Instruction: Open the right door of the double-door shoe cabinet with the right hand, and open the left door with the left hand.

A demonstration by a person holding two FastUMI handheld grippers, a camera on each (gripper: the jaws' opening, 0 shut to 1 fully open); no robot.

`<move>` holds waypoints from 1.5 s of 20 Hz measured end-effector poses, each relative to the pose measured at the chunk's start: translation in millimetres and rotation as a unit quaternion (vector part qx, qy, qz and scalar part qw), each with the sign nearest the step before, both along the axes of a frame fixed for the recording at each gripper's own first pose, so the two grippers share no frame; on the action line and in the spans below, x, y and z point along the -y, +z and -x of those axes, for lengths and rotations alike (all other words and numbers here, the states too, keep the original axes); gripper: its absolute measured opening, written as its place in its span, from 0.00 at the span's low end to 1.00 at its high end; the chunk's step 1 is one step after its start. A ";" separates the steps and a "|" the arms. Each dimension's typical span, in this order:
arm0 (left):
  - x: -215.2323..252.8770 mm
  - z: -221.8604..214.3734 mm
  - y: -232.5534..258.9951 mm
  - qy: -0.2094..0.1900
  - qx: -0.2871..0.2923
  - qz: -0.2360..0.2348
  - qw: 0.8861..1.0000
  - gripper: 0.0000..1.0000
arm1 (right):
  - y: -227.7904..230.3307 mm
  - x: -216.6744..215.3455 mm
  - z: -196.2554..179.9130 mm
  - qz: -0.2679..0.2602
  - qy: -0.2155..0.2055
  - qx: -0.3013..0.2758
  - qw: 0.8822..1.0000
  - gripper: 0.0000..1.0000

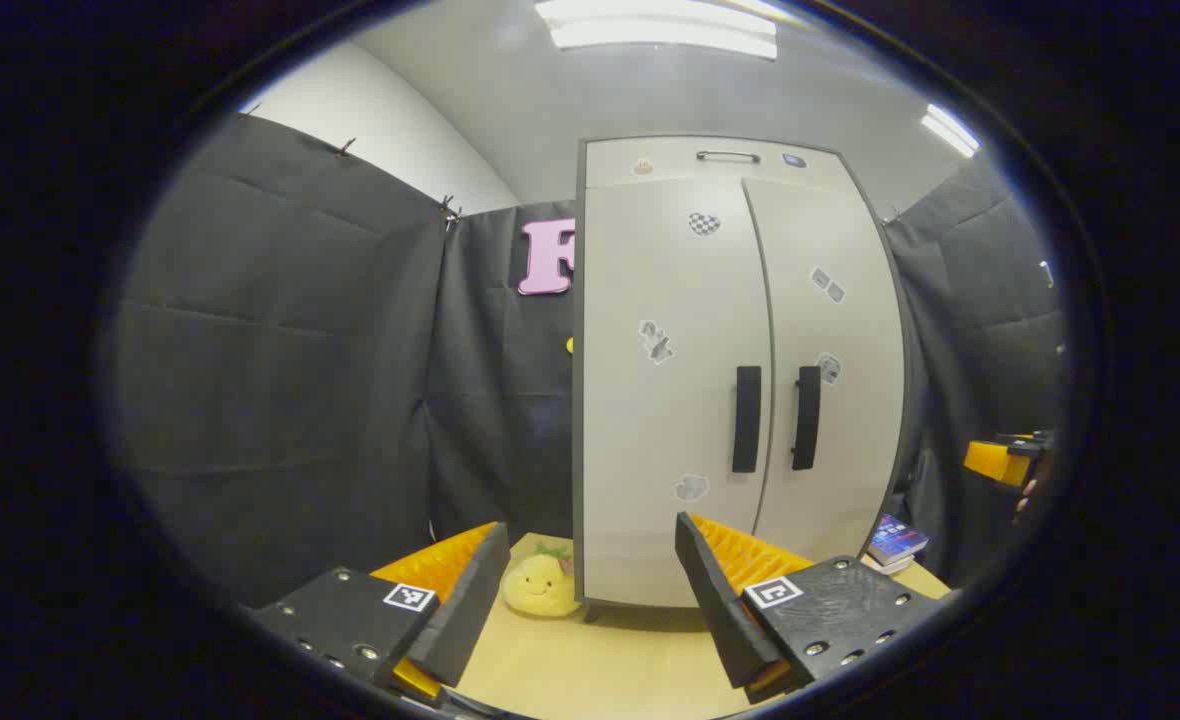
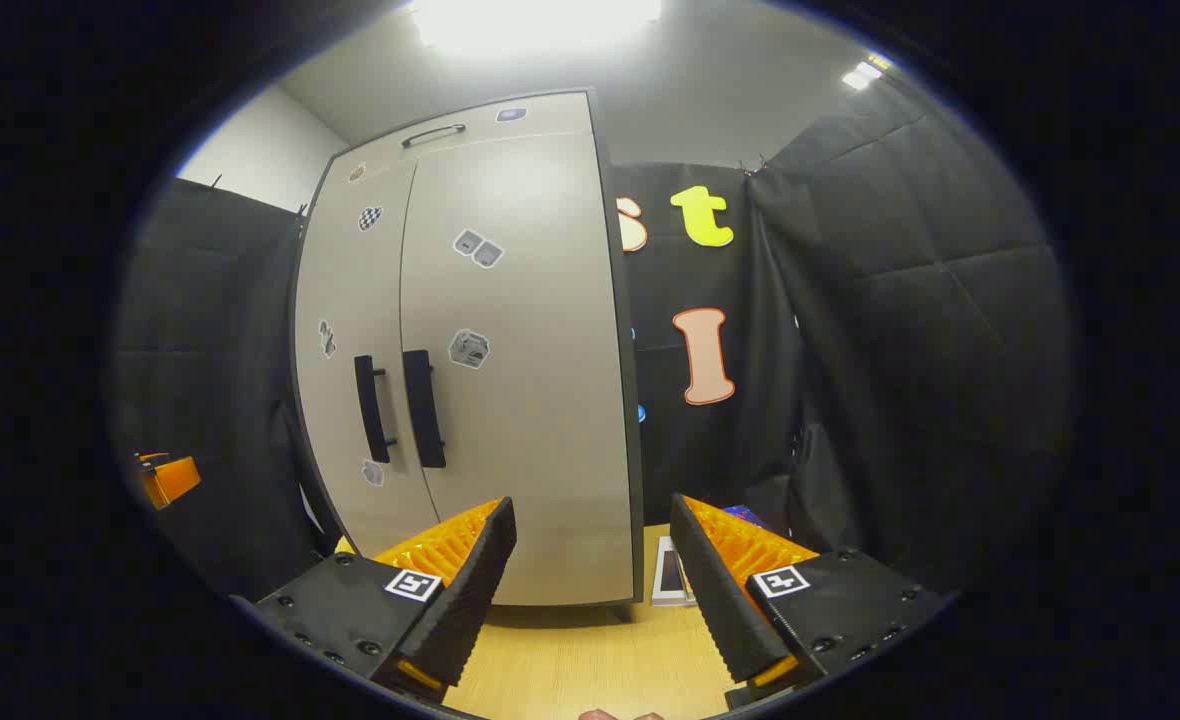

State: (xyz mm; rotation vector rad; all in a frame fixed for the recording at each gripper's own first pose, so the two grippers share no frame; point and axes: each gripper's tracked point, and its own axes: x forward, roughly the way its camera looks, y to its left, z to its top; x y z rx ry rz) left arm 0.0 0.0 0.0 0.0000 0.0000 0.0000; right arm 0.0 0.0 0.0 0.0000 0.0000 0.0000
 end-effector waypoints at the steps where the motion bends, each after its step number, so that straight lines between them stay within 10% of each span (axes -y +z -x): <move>1: 4.9 3.4 -2.8 0.003 -0.004 0.001 1.000 0.96 | -1.1 0.9 -3.1 0.002 0.008 -0.002 1.000 0.92; 8: 28.5 21.6 -11.9 0.039 -0.019 0.007 0.999 0.96 | -9.6 2.8 -18.4 0.018 0.076 -0.020 0.997 0.97; 18: 14.2 0.8 -16.4 0.023 -0.017 0.017 0.999 0.96 | -14.2 -7.9 -27.8 0.008 0.052 -0.031 0.998 0.98; 30: -39.4 -22.7 -45.6 -0.019 -0.030 0.034 0.999 0.95 | 57.6 -125.8 -93.7 0.025 0.084 -0.007 0.996 0.98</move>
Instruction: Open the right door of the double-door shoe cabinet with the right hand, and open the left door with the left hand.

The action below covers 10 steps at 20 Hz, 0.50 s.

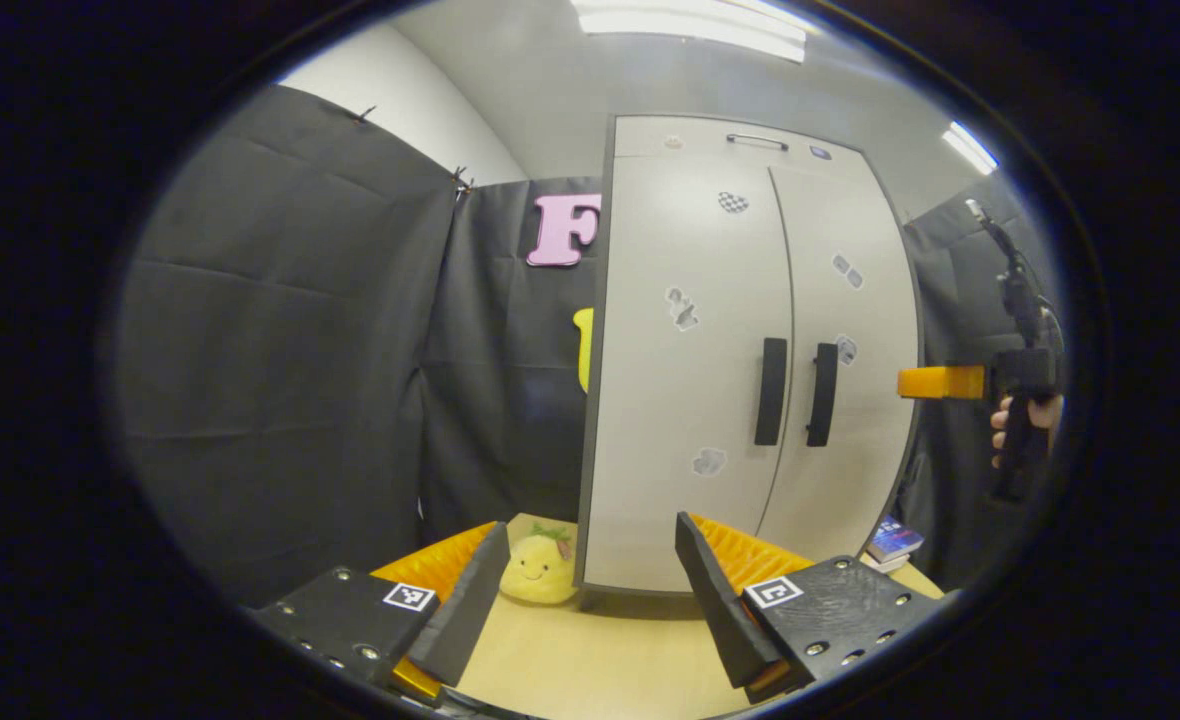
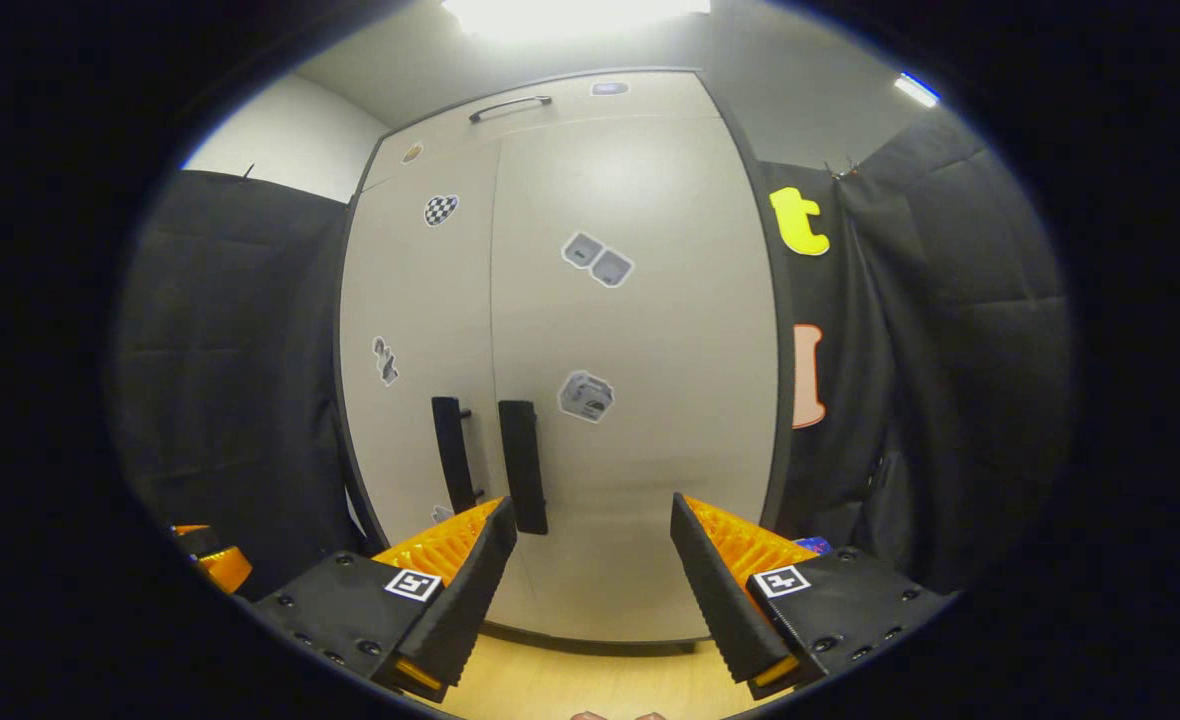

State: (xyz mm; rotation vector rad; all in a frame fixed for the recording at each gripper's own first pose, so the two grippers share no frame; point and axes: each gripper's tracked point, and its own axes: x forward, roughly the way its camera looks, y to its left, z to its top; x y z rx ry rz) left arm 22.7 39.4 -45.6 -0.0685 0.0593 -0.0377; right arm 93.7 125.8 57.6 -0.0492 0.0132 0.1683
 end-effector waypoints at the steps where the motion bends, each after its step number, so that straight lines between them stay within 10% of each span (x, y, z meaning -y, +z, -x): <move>1: -3.3 -0.5 -3.2 -0.005 -0.004 0.001 1.000 0.96 | 4.7 -12.4 -6.8 -0.001 0.008 0.001 1.000 0.98; 10: -28.4 -15.7 -22.7 -0.027 -0.020 -0.007 0.999 0.96 | 17.4 -49.1 -83.8 0.027 -0.023 0.014 0.999 0.93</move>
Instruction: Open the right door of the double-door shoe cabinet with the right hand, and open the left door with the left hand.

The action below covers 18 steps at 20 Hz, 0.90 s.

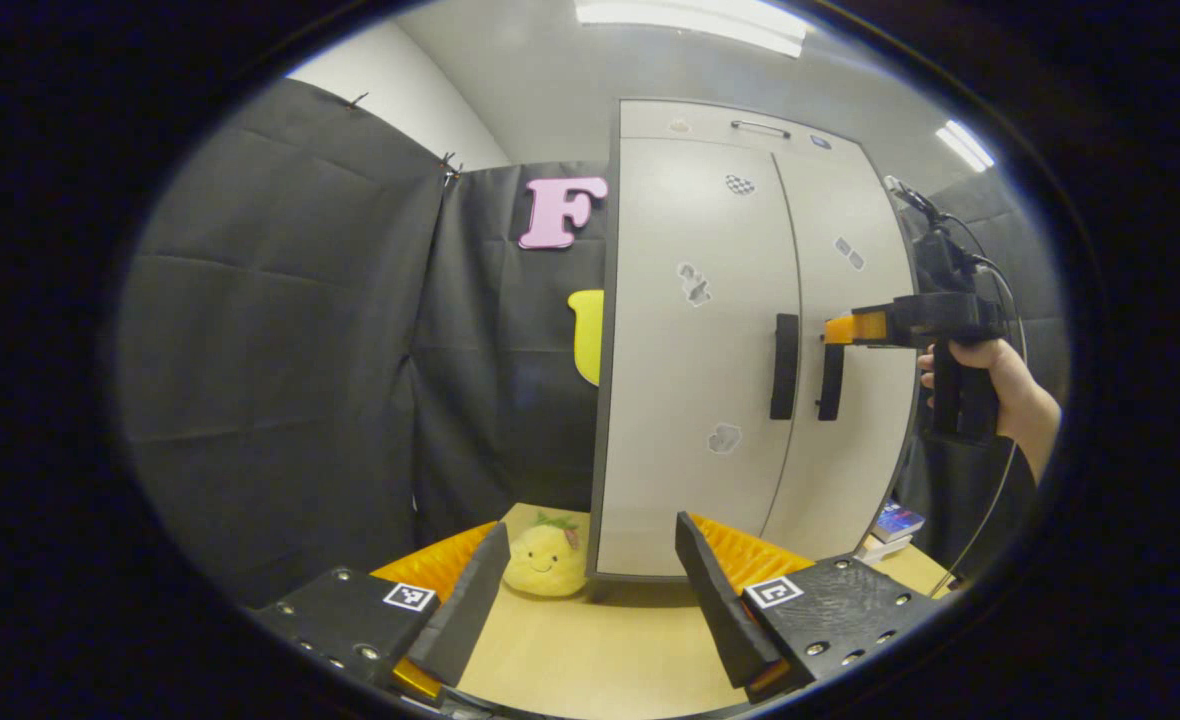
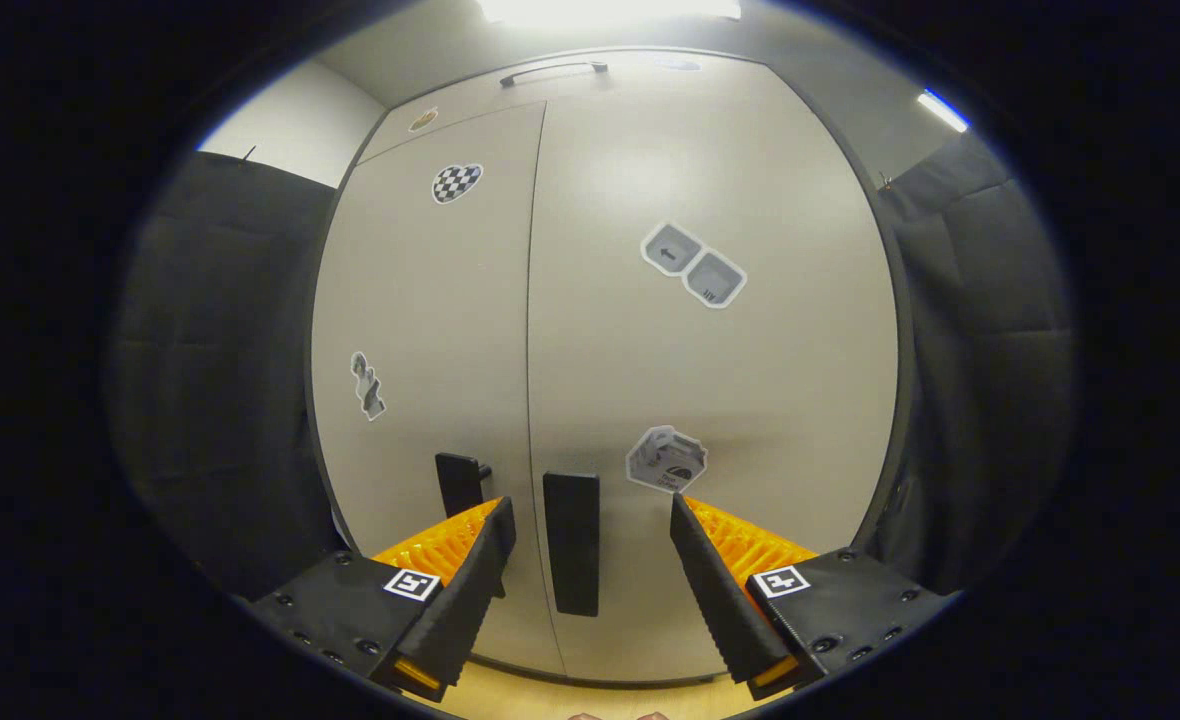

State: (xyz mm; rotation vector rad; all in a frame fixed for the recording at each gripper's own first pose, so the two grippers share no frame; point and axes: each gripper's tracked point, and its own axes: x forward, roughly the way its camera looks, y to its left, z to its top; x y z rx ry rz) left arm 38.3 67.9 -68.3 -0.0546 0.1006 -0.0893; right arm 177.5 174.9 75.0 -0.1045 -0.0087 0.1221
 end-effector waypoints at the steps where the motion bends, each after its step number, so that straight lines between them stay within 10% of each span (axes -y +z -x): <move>1: -2.3 -2.6 -0.7 -0.001 -0.001 0.001 1.000 0.96 | -3.1 -0.1 -7.1 0.002 -0.006 -0.004 1.000 0.93; 13: -16.4 -17.1 -18.0 -0.004 -0.022 0.020 1.000 0.96 | -22.1 -0.5 -34.0 -0.009 -0.057 -0.032 0.998 0.84; 18: -15.6 -18.0 -13.5 -0.010 -0.014 0.016 1.000 0.96 | -25.1 -10.8 -37.9 -0.031 -0.054 -0.044 0.997 0.38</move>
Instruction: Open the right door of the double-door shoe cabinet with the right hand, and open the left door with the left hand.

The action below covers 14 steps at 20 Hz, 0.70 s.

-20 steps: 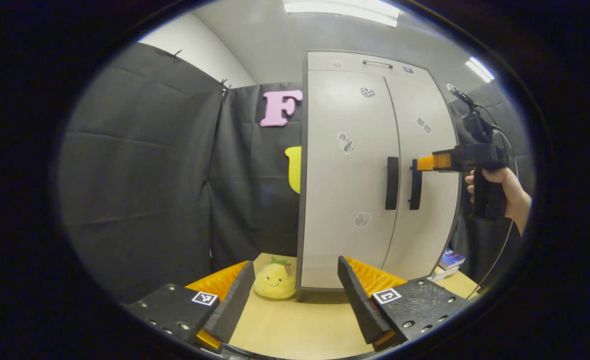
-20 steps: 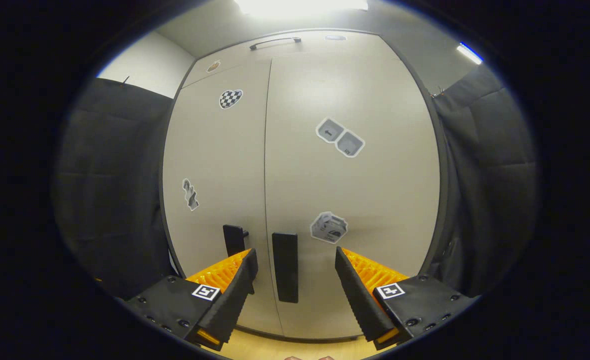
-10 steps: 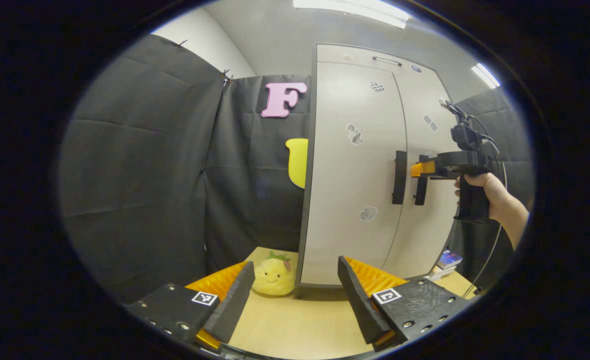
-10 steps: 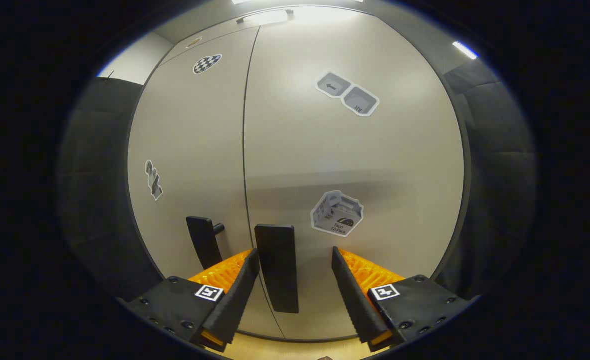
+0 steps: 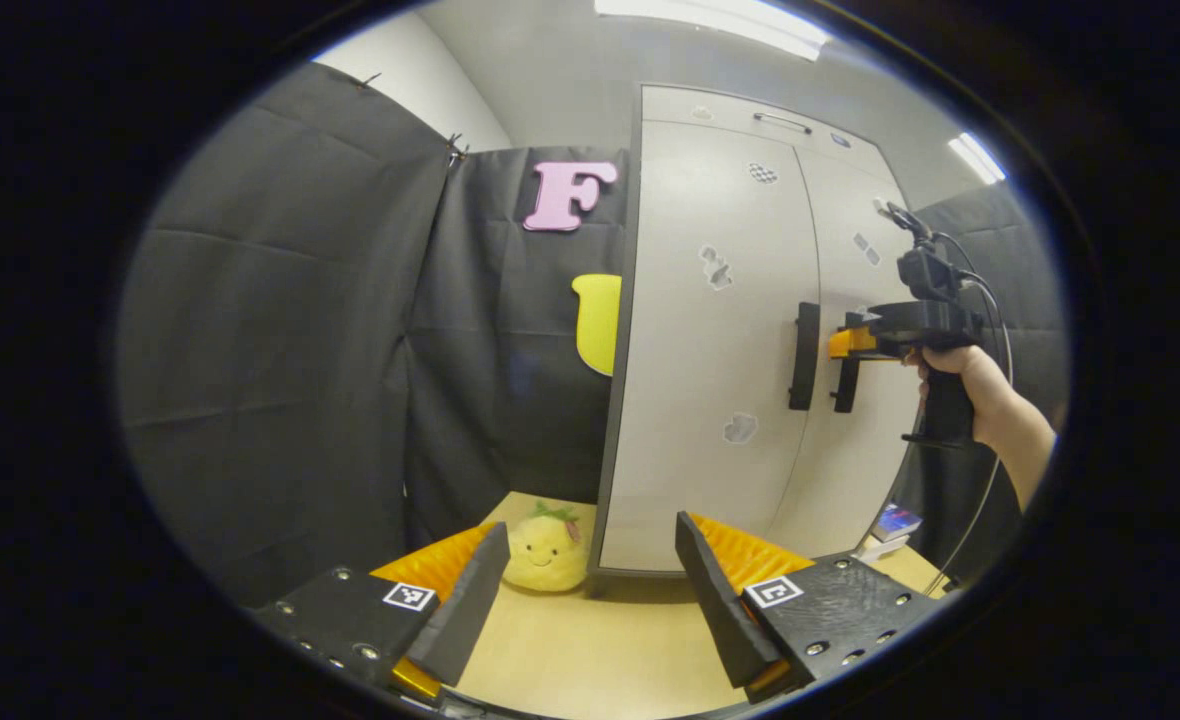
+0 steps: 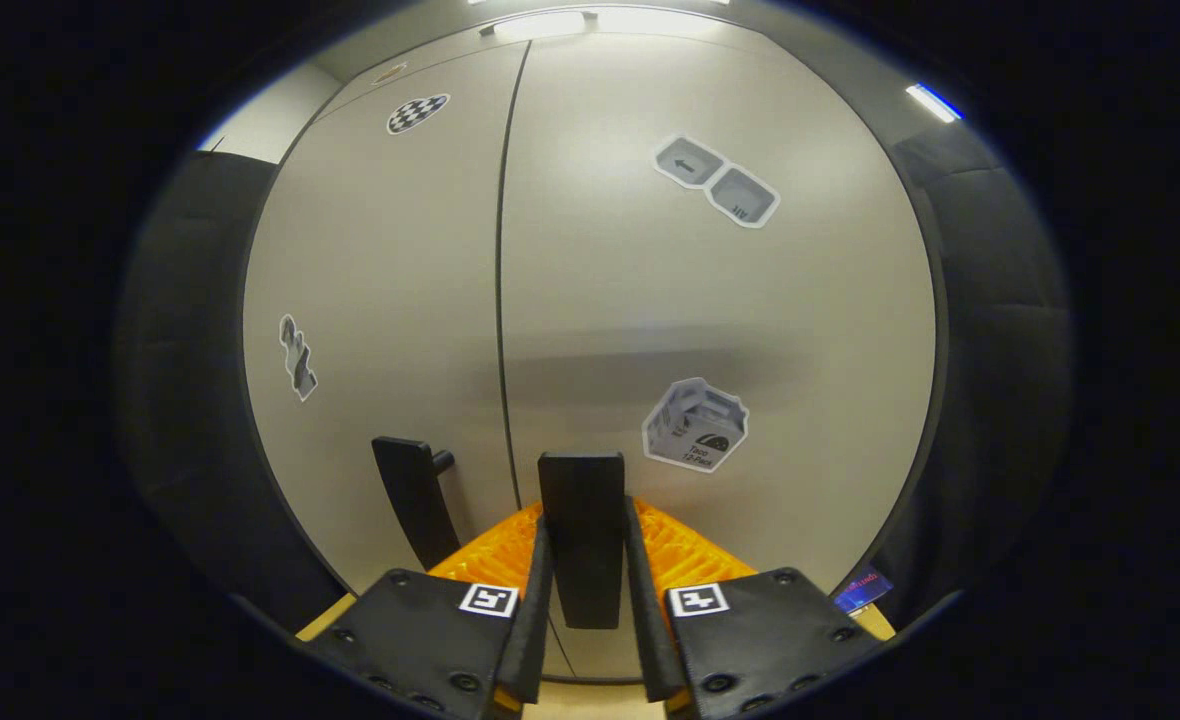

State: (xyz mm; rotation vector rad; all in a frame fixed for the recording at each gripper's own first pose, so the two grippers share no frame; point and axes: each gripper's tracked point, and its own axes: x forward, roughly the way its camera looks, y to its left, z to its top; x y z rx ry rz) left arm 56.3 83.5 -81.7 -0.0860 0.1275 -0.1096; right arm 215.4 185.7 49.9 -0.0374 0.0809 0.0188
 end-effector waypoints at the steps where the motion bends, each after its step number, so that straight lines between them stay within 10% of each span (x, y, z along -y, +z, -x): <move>1: 0.1 0.5 1.8 -0.001 0.002 0.001 1.000 0.96 | 0.1 0.4 2.5 -0.006 -0.003 0.000 1.000 0.37; 14: -7.9 18.6 -6.7 -0.001 -0.006 -0.003 1.000 0.96 | -0.1 -0.5 4.4 0.001 0.033 0.013 0.999 0.06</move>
